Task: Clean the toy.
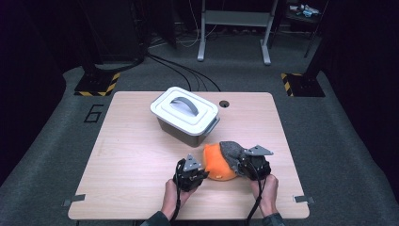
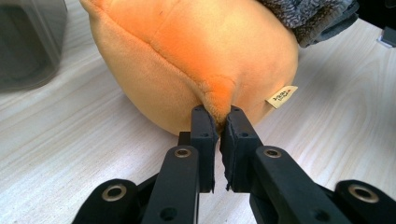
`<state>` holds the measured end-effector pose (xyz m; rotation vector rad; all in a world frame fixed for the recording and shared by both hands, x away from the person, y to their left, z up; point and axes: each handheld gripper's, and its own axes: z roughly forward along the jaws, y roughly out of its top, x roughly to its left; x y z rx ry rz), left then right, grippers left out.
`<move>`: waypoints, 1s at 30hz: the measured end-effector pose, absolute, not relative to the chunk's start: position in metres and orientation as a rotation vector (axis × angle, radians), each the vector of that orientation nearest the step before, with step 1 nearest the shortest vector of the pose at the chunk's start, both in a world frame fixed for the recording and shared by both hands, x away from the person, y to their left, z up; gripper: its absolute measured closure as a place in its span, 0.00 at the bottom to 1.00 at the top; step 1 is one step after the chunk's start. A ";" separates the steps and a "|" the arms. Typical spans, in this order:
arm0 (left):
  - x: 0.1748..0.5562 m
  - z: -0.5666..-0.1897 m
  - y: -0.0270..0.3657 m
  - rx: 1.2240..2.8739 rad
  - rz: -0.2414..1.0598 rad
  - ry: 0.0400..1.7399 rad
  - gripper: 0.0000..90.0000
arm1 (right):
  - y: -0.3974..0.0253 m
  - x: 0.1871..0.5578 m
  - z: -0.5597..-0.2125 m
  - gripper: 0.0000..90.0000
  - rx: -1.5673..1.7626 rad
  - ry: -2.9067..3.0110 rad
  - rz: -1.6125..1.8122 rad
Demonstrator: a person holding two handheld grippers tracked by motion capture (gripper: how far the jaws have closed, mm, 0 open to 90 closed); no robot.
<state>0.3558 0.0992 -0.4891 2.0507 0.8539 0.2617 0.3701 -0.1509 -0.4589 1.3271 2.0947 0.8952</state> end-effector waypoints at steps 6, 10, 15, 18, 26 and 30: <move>0.357 -0.474 0.103 1.995 0.234 0.837 0.58 | -0.146 0.366 -0.451 0.79 1.294 2.096 0.890; 0.363 -0.463 0.094 2.017 0.279 0.822 0.60 | -0.141 0.363 -0.449 0.79 1.269 2.104 0.883; 0.371 -0.470 0.087 2.071 0.300 0.847 0.74 | -0.140 0.361 -0.444 0.79 1.254 2.113 0.878; 0.372 -0.474 0.089 2.067 0.297 0.857 0.75 | -0.137 0.356 -0.432 0.79 1.224 2.087 0.975; 0.374 -0.479 0.091 2.052 0.280 0.870 0.77 | -0.119 0.369 -0.440 0.79 1.220 2.153 0.943; 0.375 -0.479 0.090 2.052 0.284 0.863 0.77 | -0.130 0.371 -0.443 0.79 1.261 2.132 0.927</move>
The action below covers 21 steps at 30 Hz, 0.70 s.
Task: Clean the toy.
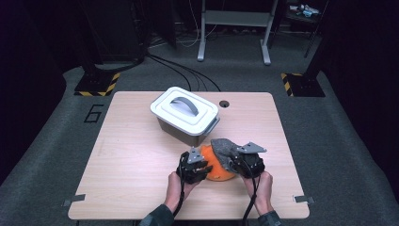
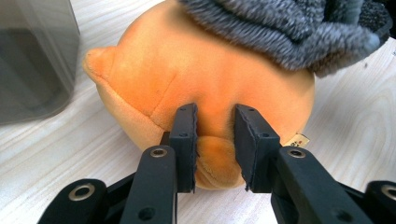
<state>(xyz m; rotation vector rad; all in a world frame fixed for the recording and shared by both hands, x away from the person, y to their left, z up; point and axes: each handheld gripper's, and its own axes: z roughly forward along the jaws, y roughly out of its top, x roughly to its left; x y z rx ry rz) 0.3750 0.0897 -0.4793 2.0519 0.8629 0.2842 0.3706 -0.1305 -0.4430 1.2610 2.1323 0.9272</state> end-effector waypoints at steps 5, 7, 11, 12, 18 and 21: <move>0.377 -0.480 0.088 2.042 0.282 0.856 0.78 | -0.152 0.375 -0.456 0.79 1.348 2.089 0.903; 0.378 -0.480 0.087 2.045 0.287 0.851 0.78 | -0.156 0.377 -0.460 0.79 1.369 2.084 0.894; 0.379 -0.480 0.089 2.048 0.285 0.850 0.78 | -0.162 0.379 -0.465 0.79 1.397 2.062 0.843; 0.380 -0.480 0.090 2.044 0.275 0.851 0.78 | -0.165 0.380 -0.468 0.79 1.416 2.063 0.841; 0.382 -0.479 0.093 2.023 0.263 0.836 0.75 | -0.171 0.379 -0.474 0.79 1.460 2.077 0.872; 0.382 -0.476 0.098 2.009 0.241 0.803 0.67 | -0.171 0.373 -0.458 0.79 1.419 2.038 0.897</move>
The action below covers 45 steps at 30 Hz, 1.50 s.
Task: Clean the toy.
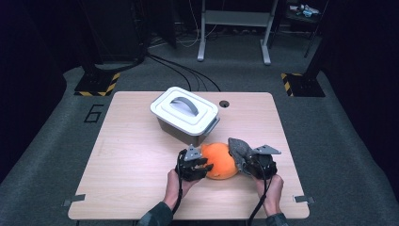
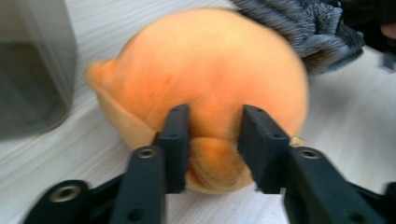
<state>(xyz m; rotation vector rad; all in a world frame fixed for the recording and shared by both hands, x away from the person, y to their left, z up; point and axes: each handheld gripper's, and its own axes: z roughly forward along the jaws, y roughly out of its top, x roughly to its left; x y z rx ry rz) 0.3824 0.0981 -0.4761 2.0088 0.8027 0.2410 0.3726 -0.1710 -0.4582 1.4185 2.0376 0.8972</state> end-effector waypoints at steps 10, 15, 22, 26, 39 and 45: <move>0.372 -0.468 0.105 2.014 0.285 0.754 0.40 | -0.127 0.364 -0.449 0.79 1.260 2.131 0.895; 0.364 -0.477 0.106 2.050 0.308 0.747 0.34 | -0.142 0.368 -0.454 0.79 1.322 2.123 0.917; 0.365 -0.492 0.081 2.116 0.385 0.750 0.40 | -0.145 0.368 -0.456 0.79 1.316 2.123 0.924; 0.369 -0.494 0.083 2.078 0.366 0.763 0.59 | -0.144 0.369 -0.456 0.79 1.321 2.118 0.932; 0.369 -0.492 0.086 2.055 0.361 0.768 0.80 | -0.085 0.354 -0.435 0.79 1.135 2.186 0.848; 0.370 -0.491 0.086 2.053 0.344 0.757 0.81 | -0.107 0.362 -0.440 0.80 1.208 2.139 0.804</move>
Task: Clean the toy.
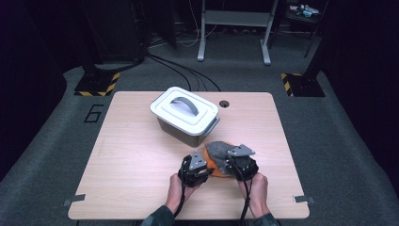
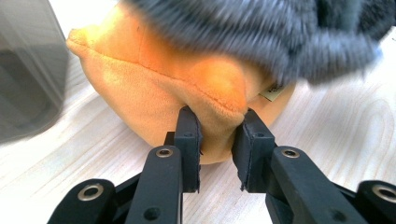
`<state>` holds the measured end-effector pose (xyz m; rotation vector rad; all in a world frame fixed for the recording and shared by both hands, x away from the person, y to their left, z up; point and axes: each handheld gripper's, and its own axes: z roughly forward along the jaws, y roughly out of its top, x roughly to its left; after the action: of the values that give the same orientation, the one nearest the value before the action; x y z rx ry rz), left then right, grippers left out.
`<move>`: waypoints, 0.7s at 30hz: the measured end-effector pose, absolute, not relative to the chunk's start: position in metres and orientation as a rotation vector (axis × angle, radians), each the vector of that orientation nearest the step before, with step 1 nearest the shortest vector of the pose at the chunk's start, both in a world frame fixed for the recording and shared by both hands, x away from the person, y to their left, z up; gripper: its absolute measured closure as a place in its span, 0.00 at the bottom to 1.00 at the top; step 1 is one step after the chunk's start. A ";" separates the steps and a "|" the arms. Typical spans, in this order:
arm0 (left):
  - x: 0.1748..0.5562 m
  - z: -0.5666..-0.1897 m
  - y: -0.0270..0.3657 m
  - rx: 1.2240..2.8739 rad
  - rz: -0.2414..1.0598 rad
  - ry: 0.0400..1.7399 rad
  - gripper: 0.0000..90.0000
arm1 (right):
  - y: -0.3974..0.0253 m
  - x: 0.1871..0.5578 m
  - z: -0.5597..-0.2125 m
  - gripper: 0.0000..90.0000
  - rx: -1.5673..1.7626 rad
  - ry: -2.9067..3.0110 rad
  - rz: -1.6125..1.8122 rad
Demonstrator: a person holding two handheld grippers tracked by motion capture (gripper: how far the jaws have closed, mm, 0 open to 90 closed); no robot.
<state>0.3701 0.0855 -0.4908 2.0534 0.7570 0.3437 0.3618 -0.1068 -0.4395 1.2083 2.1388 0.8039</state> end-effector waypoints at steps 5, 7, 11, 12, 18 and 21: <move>0.371 -0.491 0.085 2.056 0.337 0.751 0.81 | -0.139 0.372 -0.451 0.80 1.334 2.099 0.790; 0.371 -0.491 0.085 2.060 0.335 0.752 0.81 | -0.144 0.373 -0.454 0.80 1.353 2.088 0.778; 0.373 -0.491 0.081 2.108 0.380 0.769 0.58 | -0.145 0.373 -0.456 0.80 1.367 2.099 0.815; 0.374 -0.490 0.081 2.110 0.386 0.762 0.58 | -0.144 0.374 -0.456 0.80 1.365 2.098 0.813; 0.375 -0.491 0.080 2.091 0.379 0.757 0.78 | -0.145 0.374 -0.455 0.80 1.361 2.088 0.842; 0.376 -0.490 0.083 2.054 0.321 0.787 0.84 | -0.147 0.370 -0.452 0.80 1.358 2.076 0.863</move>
<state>0.3757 0.0835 -0.4899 2.0543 0.7868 0.3209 0.3702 -0.1470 -0.4517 1.3580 2.0756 0.8628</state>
